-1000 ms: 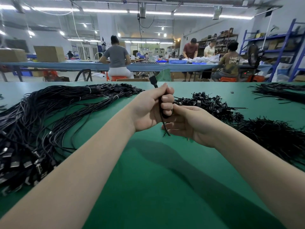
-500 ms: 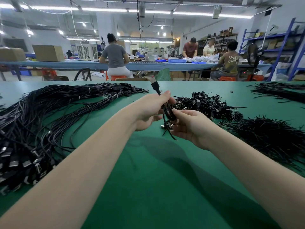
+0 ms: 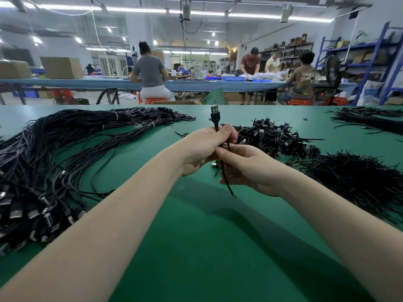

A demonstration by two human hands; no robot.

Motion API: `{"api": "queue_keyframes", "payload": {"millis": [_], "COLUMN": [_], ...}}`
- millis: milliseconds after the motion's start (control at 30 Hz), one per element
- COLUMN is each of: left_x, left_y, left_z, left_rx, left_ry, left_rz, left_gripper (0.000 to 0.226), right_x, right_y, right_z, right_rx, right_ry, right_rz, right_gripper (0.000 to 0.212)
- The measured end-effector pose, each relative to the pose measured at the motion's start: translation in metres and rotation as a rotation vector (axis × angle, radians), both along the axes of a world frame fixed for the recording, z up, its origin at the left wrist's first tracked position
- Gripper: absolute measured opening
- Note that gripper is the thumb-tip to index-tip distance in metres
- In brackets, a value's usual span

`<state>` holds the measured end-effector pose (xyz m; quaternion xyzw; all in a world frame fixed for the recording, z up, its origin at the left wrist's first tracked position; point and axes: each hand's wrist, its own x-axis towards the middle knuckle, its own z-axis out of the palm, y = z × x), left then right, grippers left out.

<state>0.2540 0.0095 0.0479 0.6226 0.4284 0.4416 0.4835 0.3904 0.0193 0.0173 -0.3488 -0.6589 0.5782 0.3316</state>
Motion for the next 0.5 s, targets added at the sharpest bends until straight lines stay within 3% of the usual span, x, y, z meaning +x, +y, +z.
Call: {"api": "queue_keyframes", "payload": {"millis": [100, 233, 400, 500], "left_x": [0.001, 0.006, 0.007, 0.005], "left_y": [0.004, 0.006, 0.010, 0.012], "left_z": [-0.004, -0.011, -0.023, -0.029], "left_rx": [0.029, -0.055, -0.132, -0.044], "left_ry": [0.021, -0.063, -0.134, -0.054], "left_rz": [0.050, 0.092, 0.035, 0.135], "left_gripper": [0.036, 0.037, 0.025, 0.024], "right_x": [-0.007, -0.016, -0.008, -0.007], "right_y": [-0.003, -0.003, 0.005, 0.009], "right_z": [0.000, -0.005, -0.015, -0.017], "right_rx": [0.192, 0.539, 0.498, 0.449], "right_ry": [-0.164, -0.439, -0.428, -0.421], "right_rz": [-0.080, -0.239, -0.304, -0.311], "right_gripper": [0.031, 0.038, 0.036, 0.037]}}
